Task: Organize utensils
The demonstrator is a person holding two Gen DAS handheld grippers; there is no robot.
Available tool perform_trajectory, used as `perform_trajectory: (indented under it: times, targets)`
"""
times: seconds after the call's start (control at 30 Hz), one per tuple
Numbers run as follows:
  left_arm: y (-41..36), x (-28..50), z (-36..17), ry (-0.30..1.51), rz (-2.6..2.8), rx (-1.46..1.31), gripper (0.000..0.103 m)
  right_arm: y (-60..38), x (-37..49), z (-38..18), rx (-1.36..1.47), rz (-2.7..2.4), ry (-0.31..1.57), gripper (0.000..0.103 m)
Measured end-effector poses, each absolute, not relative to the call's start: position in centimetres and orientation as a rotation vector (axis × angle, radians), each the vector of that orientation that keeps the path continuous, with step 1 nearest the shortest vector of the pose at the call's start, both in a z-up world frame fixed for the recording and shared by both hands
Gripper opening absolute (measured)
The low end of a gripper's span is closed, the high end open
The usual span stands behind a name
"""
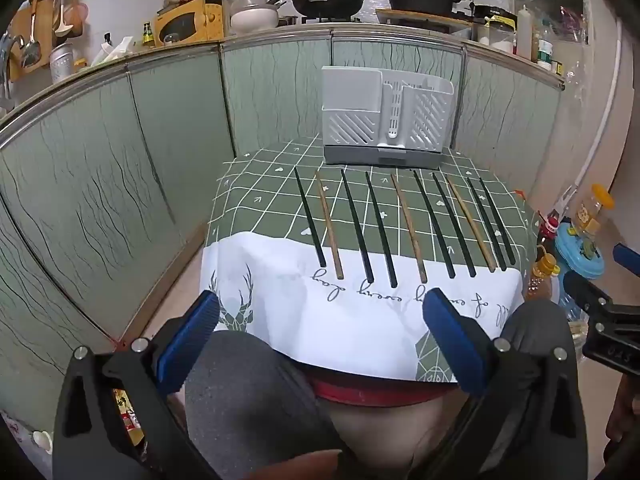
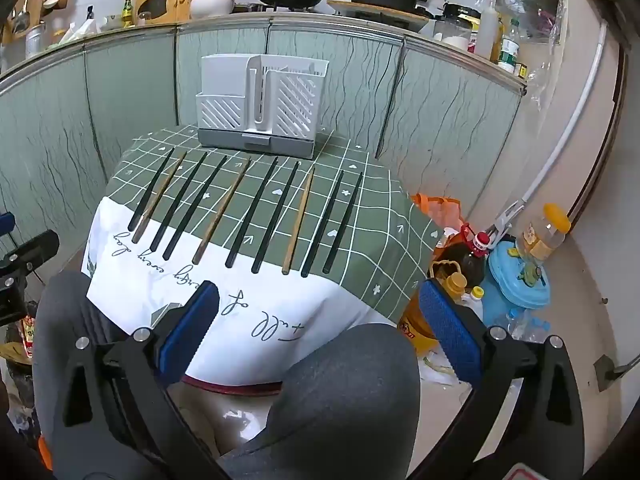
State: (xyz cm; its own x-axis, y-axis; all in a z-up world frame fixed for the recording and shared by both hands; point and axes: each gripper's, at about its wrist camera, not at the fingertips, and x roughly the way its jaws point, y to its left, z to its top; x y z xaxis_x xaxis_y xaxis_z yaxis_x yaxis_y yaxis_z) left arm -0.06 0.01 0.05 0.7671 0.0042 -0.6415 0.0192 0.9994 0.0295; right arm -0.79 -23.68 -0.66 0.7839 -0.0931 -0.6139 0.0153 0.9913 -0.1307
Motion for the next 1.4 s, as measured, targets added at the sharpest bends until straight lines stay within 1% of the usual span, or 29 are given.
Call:
perform_trajectory:
  times: [0.13, 0.17, 0.27, 0.57, 0.87, 1.4]
  targets:
    - [0.2, 0.0, 0.1, 0.713, -0.014, 0.023, 0.099, -23.5, -0.7, -0.6, -0.137, -0.064, 0.671, 0.096]
    - [0.0, 0.3, 1.1, 0.709, -0.014, 0.026, 0.099, -23.5, -0.7, -0.5, -0.135, -0.062, 0.670, 0.096]
    - [0.0, 0.3, 1.7, 0.708, -0.018, 0.028, 0.099, -23.7, -0.7, -0.4, -0.127, -0.058, 0.662, 0.096]
    - [-0.9, -0.2, 1.2, 0.677, -0.038, 0.064, 0.099, -24.0, -0.9, 0.3, -0.127, -0.067, 0.645, 0.096]
    - [-1.3, -0.8, 2.0, 0.607, -0.096, 0.084, 0.099, -24.5, -1.1, 1.0, -0.123, -0.068, 0.626, 0.096]
    - [-1.9, -0.7, 1.8, 0.611, -0.151, 0.132, 0.099, -24.2, -1.1, 1.0, -0.126, -0.053, 0.632, 0.096]
